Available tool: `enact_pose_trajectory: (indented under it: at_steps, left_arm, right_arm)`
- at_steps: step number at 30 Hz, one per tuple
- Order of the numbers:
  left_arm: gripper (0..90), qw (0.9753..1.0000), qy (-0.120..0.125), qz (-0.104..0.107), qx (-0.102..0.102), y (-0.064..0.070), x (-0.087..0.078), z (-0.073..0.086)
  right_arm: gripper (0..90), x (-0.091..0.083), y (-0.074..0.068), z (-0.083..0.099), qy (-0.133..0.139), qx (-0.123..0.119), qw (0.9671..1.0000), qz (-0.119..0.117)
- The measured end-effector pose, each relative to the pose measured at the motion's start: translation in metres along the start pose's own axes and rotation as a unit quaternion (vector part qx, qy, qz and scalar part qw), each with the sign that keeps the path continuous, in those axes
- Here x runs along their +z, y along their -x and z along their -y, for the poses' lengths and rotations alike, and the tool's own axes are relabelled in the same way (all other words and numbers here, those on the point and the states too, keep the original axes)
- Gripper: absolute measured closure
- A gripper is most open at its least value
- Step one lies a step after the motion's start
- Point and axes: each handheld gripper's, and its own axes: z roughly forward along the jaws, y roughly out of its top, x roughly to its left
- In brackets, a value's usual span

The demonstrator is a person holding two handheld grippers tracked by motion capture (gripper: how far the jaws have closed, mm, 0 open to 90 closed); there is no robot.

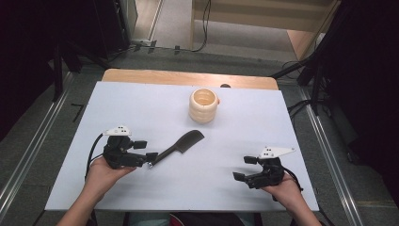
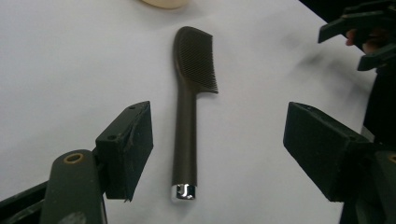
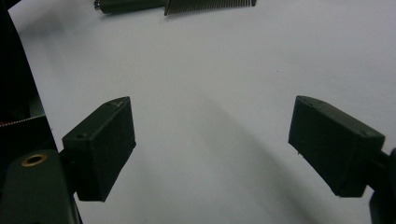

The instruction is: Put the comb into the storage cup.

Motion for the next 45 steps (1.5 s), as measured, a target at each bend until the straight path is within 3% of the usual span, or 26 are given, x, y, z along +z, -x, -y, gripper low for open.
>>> enact_pose_trajectory:
  at_steps: [5, 14, 22, 45]
  left_arm:
    - [25.0, 1.0, -0.003, -0.007, -0.005, -0.004, 0.009, -0.01]
    - [25.4, 0.9998, -0.012, -0.014, 0.004, -0.003, 0.031, -0.028]
    - [26.7, 0.999, -0.032, -0.03, 0.012, -0.004, 0.039, -0.027]
    - [30.8, 0.9965, -0.07, -0.037, 0.027, -0.007, 0.055, -0.005]
  right_arm:
    - [12.8, 0.0, 0.0, 0.0, 0.0, 0.001, 1.0, 0.0]
    - [12.8, -0.001, 0.0, 0.0, 0.001, 0.005, 1.0, 0.002]
    - [12.8, -0.002, 0.0, 0.001, 0.001, 0.004, 1.0, 0.002]
    - [12.8, 0.0, 0.0, 0.001, 0.001, 0.004, 1.0, 0.003]
